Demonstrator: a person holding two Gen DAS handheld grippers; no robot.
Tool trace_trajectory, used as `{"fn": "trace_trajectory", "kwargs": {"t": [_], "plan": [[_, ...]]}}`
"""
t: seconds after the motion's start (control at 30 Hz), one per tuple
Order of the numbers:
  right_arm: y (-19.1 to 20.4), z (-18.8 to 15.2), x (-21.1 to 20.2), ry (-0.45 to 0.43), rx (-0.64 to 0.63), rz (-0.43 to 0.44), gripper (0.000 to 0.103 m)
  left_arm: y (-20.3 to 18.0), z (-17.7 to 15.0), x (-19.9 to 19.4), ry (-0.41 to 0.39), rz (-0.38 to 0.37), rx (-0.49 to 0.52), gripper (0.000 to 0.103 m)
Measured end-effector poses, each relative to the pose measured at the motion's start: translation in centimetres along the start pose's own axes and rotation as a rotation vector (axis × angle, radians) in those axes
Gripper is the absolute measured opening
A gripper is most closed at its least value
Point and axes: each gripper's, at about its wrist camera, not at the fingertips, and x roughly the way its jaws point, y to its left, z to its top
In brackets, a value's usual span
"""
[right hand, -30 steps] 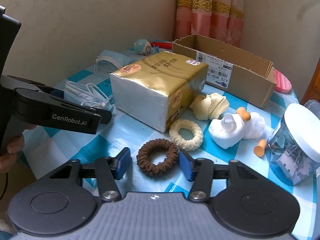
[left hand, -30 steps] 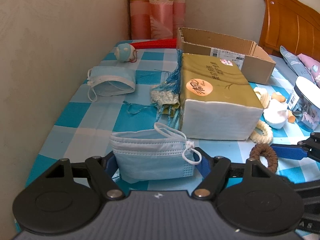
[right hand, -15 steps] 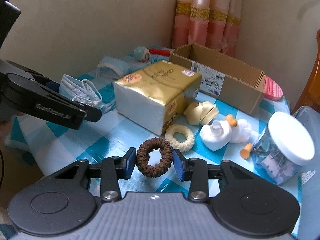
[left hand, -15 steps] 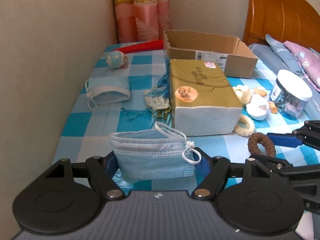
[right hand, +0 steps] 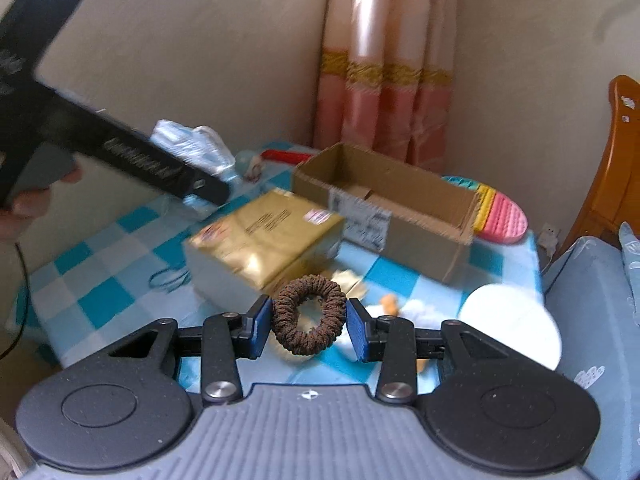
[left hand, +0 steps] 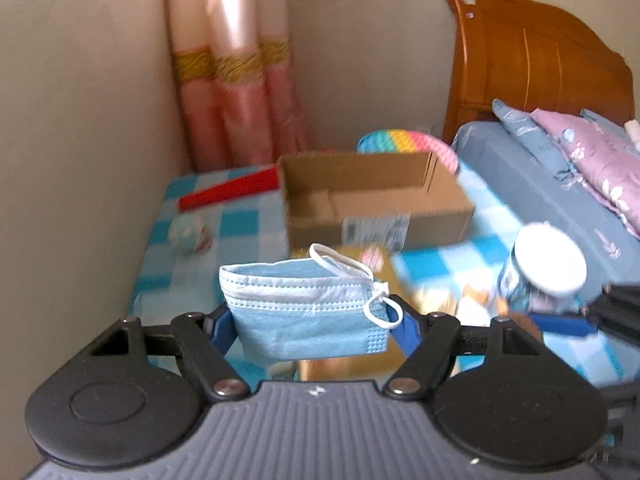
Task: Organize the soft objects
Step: 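Carry the mask into the cardboard box and open the left gripper while the right lifts the hair tie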
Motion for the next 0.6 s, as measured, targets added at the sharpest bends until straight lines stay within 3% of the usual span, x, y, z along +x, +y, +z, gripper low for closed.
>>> {"fn": "trace_trajectory", "kwargs": {"t": [0.17, 0.37, 0.6], "plan": [[-1.9, 1.1, 0.0, -0.027, 0.02, -0.026, 0.045, -0.8, 5.1, 4.1, 0.003, -0.083, 0.01, 0.075], [-3.4, 1.4, 0.3, -0.036, 0.052, -0.058, 0.045, -1.8, 9.6, 8.4, 0.019, -0.094, 0.024, 0.076], [-4.2, 1.5, 0.4, -0.026, 0.057, -0.084, 0.045, -1.7, 10.3, 11.1, 0.019, -0.062, 0.02, 0.09]]}}
